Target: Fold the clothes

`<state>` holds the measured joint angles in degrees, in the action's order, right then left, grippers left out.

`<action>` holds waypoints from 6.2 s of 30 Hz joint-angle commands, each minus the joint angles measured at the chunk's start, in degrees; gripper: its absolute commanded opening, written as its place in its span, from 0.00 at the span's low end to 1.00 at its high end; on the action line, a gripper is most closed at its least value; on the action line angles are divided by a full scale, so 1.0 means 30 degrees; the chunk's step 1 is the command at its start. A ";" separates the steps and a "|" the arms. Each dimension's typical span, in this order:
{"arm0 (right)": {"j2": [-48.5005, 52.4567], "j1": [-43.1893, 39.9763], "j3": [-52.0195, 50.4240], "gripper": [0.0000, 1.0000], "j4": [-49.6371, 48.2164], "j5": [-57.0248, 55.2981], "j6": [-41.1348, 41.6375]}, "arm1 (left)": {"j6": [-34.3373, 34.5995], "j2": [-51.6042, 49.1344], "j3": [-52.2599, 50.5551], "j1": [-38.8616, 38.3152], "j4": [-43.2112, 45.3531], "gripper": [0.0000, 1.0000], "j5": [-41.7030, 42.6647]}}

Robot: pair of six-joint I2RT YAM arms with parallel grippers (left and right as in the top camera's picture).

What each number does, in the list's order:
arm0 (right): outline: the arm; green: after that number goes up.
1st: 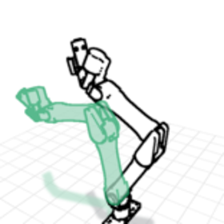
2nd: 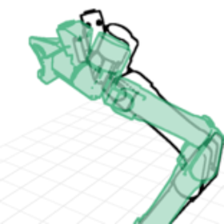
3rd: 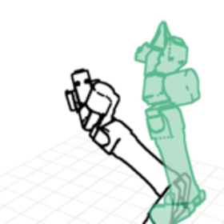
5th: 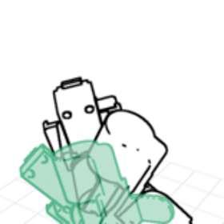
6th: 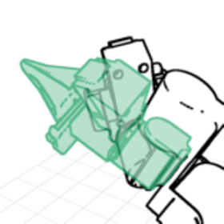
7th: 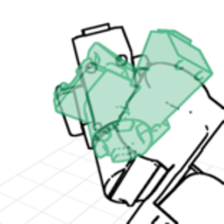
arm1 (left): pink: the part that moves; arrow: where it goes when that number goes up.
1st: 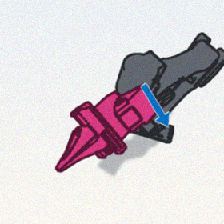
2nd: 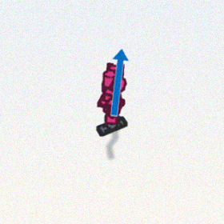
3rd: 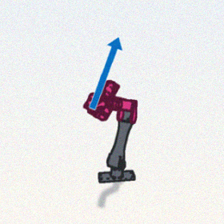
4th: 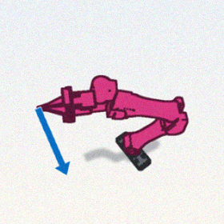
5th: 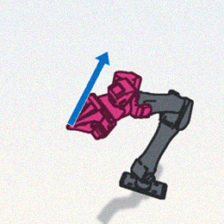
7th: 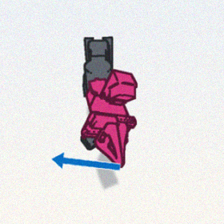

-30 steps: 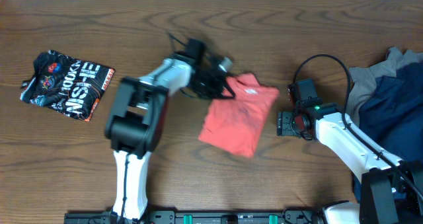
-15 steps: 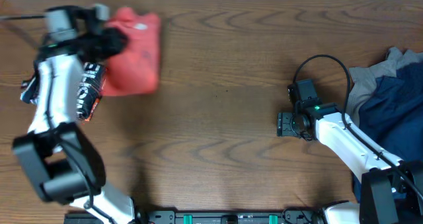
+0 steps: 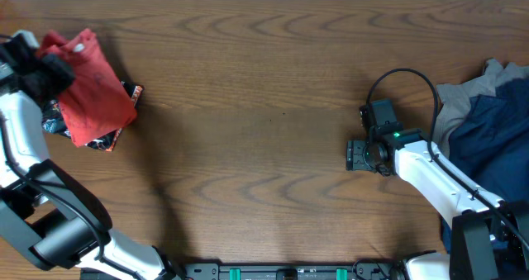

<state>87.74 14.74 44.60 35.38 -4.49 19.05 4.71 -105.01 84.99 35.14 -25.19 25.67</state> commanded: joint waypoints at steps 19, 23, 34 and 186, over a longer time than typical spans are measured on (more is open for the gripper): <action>0.0044 -0.0058 0.0095 0.79 0.0277 0.0000 0.0066 | 0.2193 -0.0466 0.0248 0.1851 0.0809 0.98 0.0182; 0.0044 -0.0058 0.0095 0.79 0.0277 0.0000 0.0066 | 0.2193 -0.0474 0.0248 0.1545 0.0860 0.98 0.0503; 0.0044 -0.0058 0.0095 0.85 -0.1056 0.1151 0.1537 | 0.2004 -0.0488 0.0240 -0.2419 -0.0138 1.00 0.3439; -2.9150 -0.4393 -1.4761 0.99 -1.0375 0.1443 -0.5865 | 0.0984 2.9973 -1.1060 -1.3049 -1.1103 0.98 -0.7497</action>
<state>0.67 0.93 0.38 3.99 -0.82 2.28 10.00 -15.92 55.48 -7.35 -58.63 4.08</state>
